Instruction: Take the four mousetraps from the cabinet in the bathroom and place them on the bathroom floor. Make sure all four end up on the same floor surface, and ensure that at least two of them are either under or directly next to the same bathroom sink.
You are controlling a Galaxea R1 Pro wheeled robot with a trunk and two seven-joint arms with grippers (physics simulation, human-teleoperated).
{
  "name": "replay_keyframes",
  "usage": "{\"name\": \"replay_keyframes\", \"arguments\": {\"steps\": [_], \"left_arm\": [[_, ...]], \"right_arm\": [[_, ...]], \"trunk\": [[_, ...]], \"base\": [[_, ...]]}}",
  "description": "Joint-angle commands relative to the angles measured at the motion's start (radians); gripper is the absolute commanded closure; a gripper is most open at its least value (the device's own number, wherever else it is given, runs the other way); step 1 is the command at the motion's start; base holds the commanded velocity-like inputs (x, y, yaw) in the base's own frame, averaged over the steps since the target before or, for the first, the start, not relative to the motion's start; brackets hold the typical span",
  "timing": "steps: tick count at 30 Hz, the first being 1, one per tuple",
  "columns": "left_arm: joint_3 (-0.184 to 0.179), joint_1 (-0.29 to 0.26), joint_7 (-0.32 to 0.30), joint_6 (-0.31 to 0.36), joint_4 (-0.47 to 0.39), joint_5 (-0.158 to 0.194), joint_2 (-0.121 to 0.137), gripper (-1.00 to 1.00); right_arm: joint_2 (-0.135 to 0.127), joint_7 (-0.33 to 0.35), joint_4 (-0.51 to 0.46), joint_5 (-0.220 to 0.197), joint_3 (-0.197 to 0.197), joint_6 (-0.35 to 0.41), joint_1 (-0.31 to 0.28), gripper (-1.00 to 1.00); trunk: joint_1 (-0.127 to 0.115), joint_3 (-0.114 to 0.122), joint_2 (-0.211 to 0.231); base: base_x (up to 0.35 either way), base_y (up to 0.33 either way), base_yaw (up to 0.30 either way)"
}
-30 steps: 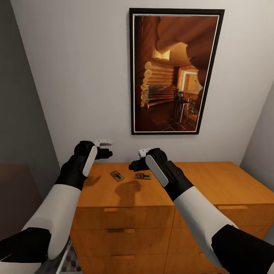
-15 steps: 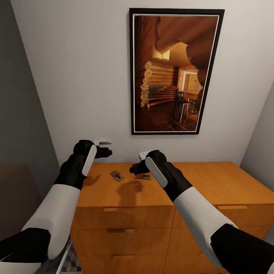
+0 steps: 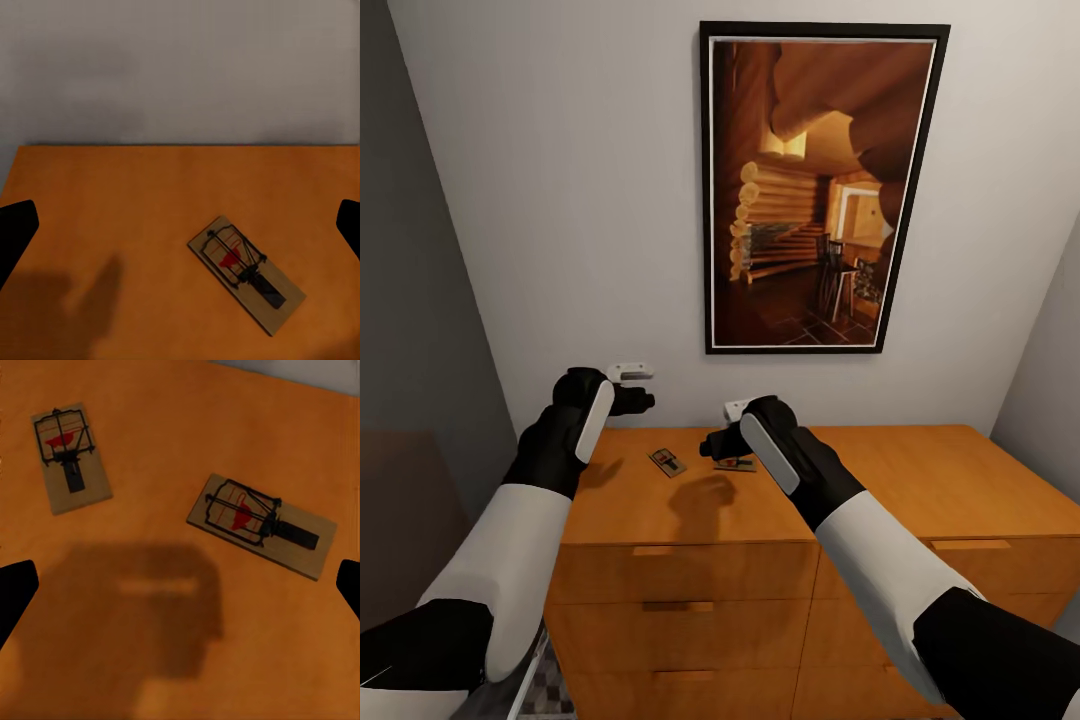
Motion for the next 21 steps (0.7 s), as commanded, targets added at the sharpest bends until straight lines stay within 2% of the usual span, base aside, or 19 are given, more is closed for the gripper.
{"name": "replay_keyframes", "arguments": {"steps": [1,9,21], "left_arm": [[-0.001,-0.001,0.01,0.003,-0.001,0.011,0.0,-1.0],[-0.001,-0.001,0.01,0.003,0.0,0.011,0.0,-1.0],[-0.001,-0.001,0.01,0.003,0.0,0.011,0.0,-1.0]], "right_arm": [[0.0,-0.01,-0.001,-0.009,0.001,0.002,-0.001,-1.0],[0.0,-0.01,0.0,-0.01,0.001,0.002,-0.001,-1.0],[0.0,-0.01,0.0,-0.01,0.002,0.002,-0.001,-1.0]], "trunk": [[0.0,-0.001,-0.001],[0.0,-0.001,-0.001],[0.0,-0.001,-0.001]], "base": [[0.0,0.0,0.0],[0.0,0.0,0.087],[0.0,0.0,0.238]]}}
